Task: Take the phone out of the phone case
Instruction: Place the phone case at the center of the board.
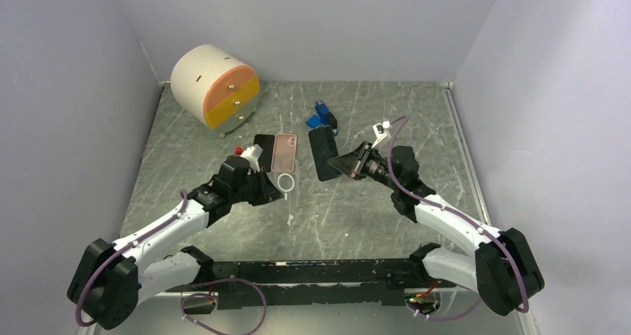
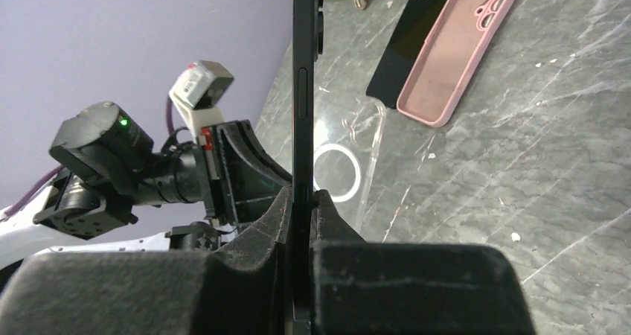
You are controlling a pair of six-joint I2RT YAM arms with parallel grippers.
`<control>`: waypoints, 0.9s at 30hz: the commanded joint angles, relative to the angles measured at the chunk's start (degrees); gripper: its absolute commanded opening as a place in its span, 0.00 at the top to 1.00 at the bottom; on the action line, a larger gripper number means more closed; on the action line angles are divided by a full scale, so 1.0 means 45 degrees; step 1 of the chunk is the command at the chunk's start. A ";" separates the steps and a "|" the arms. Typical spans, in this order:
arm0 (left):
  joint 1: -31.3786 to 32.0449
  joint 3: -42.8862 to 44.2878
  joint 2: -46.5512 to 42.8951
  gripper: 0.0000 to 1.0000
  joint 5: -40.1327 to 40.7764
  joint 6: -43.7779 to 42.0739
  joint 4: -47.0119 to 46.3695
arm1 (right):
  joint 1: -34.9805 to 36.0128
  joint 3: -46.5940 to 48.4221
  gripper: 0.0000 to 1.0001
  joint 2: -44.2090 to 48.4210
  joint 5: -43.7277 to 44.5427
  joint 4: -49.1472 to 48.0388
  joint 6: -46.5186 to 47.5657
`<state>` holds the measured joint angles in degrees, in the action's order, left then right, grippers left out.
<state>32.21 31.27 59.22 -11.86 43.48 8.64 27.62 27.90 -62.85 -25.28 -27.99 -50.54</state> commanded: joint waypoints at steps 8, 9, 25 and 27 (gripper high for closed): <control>-0.0587 -0.1108 0.1038 0.92 -0.1088 0.0555 -0.0930 | -0.0024 -0.0292 1.00 0.0471 0.0513 -0.1388 0.0297; -0.0645 -0.1142 0.1198 0.91 -0.1095 0.0540 -0.1077 | -0.0014 -0.0269 1.00 0.0488 0.0536 -0.1335 0.0353; -0.1074 -0.1016 0.1587 0.47 -0.0033 -0.0031 -0.0022 | -0.0024 -0.0391 1.00 0.0237 0.0585 -0.1530 0.0232; -0.1076 -0.0913 0.1375 0.45 0.0526 -0.0222 0.0452 | -0.0024 -0.0386 1.00 0.0148 0.0523 -0.1637 0.0183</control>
<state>27.57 26.24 68.29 -14.68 44.64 6.66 27.62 25.41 -62.57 -22.76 -27.94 -49.63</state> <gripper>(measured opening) 0.529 0.073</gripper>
